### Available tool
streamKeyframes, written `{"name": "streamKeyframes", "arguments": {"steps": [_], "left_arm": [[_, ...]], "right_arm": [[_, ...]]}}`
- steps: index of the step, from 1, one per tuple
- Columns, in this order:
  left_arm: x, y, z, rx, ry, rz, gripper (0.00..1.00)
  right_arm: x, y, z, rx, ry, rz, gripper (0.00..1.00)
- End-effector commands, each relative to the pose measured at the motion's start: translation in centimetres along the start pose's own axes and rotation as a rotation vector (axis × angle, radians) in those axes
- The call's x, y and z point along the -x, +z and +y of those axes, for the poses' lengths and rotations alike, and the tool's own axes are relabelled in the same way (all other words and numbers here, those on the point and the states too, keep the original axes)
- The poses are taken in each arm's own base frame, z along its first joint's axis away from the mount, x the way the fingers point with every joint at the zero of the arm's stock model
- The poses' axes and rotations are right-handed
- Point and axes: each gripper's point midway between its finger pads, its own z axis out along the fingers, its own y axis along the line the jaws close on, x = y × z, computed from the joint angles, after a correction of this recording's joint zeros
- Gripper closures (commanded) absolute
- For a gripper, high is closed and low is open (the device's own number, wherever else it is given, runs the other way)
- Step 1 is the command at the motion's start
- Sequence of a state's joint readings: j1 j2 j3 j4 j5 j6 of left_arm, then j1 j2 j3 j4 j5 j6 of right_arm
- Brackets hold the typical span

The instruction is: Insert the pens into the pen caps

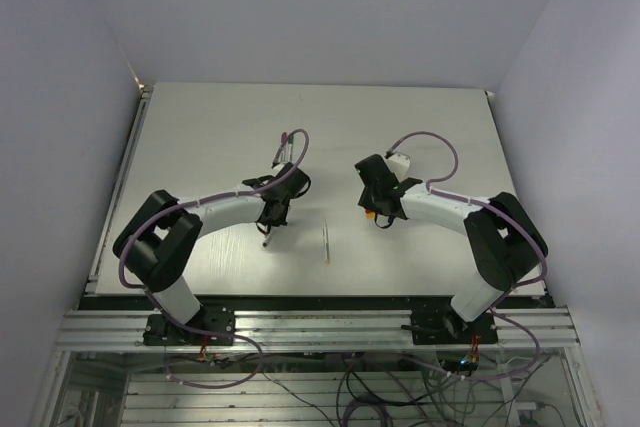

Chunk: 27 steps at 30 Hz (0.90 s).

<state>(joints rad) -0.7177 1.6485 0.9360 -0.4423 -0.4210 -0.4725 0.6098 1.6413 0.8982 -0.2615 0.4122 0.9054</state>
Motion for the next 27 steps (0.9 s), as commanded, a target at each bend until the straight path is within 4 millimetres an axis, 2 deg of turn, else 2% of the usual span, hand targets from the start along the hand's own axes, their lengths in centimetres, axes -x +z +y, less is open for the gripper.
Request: {"name": "streamKeyframes", "arguments": {"steps": [1, 11, 22, 27], "left_arm": [[0.0, 0.0, -0.6, -0.023, -0.006, 0.026, 0.93], [-0.4, 0.2, -2.4, -0.112, -0.012, 0.051, 0.93], [-0.4, 0.2, -3.1, -0.152, -0.024, 0.056, 0.93], [-0.7, 0.3, -3.5, -0.168, -0.026, 0.064, 0.93]], "right_arm": [[0.0, 0.3, 0.3, 0.001, 0.023, 0.010, 0.66], [-1.0, 0.4, 0.0, -0.002, 0.032, 0.045, 0.66], [-2.2, 0.8, -1.4, -0.056, 0.038, 0.073, 0.68], [-2.0, 1.0, -1.6, -0.073, 0.047, 0.057, 0.69]]}}
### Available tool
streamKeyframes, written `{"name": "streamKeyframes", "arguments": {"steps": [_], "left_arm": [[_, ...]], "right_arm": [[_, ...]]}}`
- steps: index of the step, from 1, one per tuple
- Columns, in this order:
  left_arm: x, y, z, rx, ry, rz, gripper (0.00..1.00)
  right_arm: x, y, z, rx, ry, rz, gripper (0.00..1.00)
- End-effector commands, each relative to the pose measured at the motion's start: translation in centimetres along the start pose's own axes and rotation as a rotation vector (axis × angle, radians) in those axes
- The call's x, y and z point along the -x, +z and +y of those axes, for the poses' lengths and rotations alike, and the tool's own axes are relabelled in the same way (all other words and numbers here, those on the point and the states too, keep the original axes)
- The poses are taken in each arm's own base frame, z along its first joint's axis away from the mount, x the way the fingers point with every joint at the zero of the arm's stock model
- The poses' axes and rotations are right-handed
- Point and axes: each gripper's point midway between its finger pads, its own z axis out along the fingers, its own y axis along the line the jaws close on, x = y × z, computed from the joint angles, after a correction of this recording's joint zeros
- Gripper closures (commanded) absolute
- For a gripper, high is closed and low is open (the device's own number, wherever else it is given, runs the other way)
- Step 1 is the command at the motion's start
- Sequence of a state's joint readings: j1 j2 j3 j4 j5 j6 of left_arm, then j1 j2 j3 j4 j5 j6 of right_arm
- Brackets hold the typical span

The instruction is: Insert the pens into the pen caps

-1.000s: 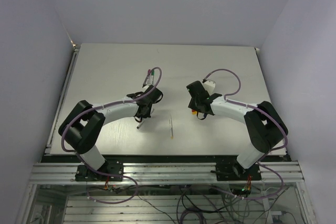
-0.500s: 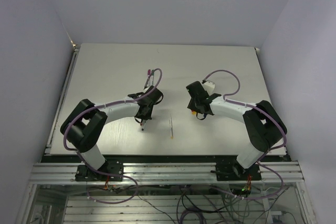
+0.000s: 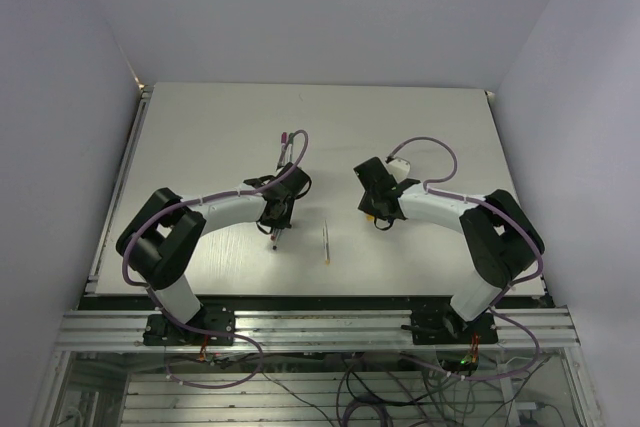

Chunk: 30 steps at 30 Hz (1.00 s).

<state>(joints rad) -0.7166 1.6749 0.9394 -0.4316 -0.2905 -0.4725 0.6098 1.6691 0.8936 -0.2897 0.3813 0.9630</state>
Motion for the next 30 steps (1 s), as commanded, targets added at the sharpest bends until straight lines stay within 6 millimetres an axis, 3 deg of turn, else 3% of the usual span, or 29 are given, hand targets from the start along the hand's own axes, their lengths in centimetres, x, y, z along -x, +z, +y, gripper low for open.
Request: {"name": "streamKeyframes", "arguments": {"steps": [1, 14, 24, 30], "left_arm": [[0.6, 0.2, -1.3, -0.059, -0.028, -0.003, 0.93], [0.5, 0.3, -1.5, -0.072, -0.025, -0.007, 0.93], [0.4, 0.6, -1.5, -0.067, -0.021, -0.003, 0.93], [0.5, 0.4, -1.2, -0.055, -0.023, -0.007, 0.93]], "right_arm": [[-0.3, 0.6, -1.2, -0.054, 0.014, -0.007, 0.69], [0.7, 1.6, -2.3, -0.162, 0.021, -0.057, 0.66], [0.3, 2.2, -3.2, -0.203, 0.024, -0.050, 0.62], [-0.2, 2.5, -3.2, -0.207, 0.007, -0.029, 0.73]]}}
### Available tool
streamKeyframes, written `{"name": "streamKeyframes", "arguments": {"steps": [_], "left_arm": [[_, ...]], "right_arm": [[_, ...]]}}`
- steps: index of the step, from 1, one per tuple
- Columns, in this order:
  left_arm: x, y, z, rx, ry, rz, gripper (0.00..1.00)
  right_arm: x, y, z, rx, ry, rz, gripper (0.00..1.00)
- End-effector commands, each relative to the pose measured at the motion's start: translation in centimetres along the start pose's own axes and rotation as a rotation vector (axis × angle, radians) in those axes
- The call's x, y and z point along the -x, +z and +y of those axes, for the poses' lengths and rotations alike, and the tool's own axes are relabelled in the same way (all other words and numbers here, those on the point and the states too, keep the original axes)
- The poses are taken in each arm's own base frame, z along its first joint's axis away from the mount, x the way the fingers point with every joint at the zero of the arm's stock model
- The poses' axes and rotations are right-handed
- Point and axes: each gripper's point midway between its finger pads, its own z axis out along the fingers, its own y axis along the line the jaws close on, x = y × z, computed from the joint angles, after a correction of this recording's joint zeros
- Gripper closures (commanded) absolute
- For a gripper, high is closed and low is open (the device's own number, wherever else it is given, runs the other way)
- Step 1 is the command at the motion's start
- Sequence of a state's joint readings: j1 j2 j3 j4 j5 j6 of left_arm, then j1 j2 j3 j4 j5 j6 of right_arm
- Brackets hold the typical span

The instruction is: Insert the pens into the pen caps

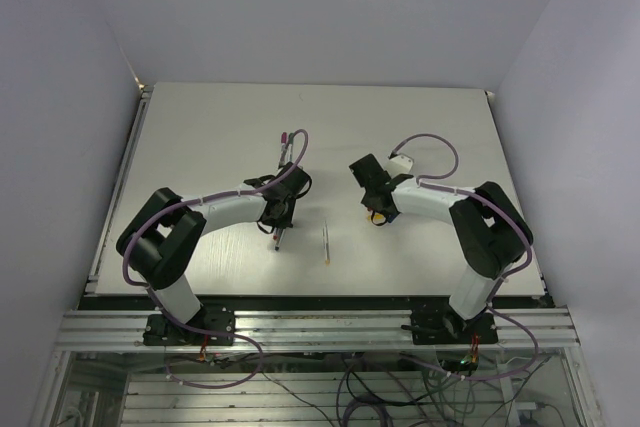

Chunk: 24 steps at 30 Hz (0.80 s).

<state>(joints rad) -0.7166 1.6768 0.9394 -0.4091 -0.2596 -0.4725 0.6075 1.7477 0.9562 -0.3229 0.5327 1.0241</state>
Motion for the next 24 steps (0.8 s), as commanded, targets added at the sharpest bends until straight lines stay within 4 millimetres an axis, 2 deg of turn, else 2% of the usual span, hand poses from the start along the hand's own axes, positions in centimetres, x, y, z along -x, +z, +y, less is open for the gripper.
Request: {"name": "streamKeyframes", "arguments": {"steps": [1, 12, 19, 24], "left_arm": [[0.3, 0.4, -0.4, -0.019, -0.018, -0.002, 0.93], [0.2, 0.6, -0.2, -0.016, -0.022, 0.000, 0.93], [0.7, 0.4, -0.1, -0.016, -0.031, -0.016, 0.93], [2.3, -0.3, 0.5, 0.012, -0.043, -0.065, 0.93]], "right_arm": [[-2.2, 1.0, -2.2, -0.085, -0.048, 0.069, 0.75], [-3.0, 1.1, -2.6, -0.078, -0.070, 0.094, 1.00], [-2.3, 0.5, -1.5, -0.004, -0.072, 0.071, 1.00], [0.0, -0.3, -0.1, 0.058, -0.079, 0.002, 1.00]]}}
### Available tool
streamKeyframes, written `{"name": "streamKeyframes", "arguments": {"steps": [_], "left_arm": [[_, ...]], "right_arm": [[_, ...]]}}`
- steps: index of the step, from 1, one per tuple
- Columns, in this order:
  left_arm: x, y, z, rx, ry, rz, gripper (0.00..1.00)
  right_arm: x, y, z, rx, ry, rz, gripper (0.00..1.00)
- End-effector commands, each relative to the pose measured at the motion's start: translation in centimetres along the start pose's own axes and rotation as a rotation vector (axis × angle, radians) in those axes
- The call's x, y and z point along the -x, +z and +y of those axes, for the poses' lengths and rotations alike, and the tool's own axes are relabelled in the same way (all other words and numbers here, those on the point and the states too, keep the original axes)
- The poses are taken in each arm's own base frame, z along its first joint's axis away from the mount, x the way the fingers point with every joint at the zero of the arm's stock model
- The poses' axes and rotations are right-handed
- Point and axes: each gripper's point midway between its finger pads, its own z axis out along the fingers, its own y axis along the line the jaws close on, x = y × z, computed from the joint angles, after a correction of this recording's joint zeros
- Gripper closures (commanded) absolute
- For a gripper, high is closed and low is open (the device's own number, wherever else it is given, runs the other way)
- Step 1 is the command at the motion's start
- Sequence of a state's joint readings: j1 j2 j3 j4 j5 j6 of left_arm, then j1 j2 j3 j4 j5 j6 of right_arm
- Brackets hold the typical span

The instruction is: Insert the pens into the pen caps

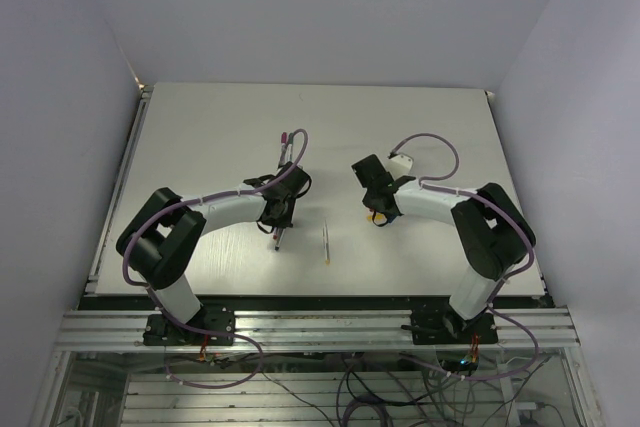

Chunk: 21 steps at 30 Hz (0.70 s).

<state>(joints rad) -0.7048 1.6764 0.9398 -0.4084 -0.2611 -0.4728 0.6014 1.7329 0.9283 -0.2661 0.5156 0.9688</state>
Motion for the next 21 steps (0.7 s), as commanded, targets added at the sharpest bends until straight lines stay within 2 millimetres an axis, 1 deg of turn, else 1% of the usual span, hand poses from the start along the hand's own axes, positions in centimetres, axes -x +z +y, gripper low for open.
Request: {"name": "streamKeyframes", "arguments": {"steps": [1, 5, 8, 10, 13, 18, 21], "left_arm": [[2.5, -0.6, 0.2, 0.014, -0.034, -0.075, 0.93], [3.7, -1.1, 0.7, 0.042, -0.043, -0.114, 0.93], [4.4, -1.5, 0.9, 0.057, -0.045, -0.135, 0.93], [4.8, -1.6, 1.0, 0.064, -0.049, -0.146, 0.93], [5.0, -1.7, 1.2, 0.072, -0.048, -0.151, 0.93], [4.4, -1.5, 1.4, 0.085, -0.043, -0.135, 0.93], [4.1, -1.4, 1.9, 0.111, -0.047, -0.126, 0.93]], "right_arm": [[0.4, -0.6, 0.1, 0.033, -0.050, -0.007, 1.00], [2.6, -1.6, 1.2, 0.075, -0.051, -0.075, 1.00], [3.8, -2.2, 1.8, 0.107, -0.043, -0.114, 1.00], [4.3, -2.5, 2.0, 0.122, -0.037, -0.133, 1.00], [4.7, -2.8, 2.2, 0.135, -0.025, -0.149, 1.00], [4.9, -3.1, 2.1, 0.146, -0.017, -0.159, 1.00], [5.0, -3.2, 2.1, 0.150, -0.012, -0.162, 1.00]]}}
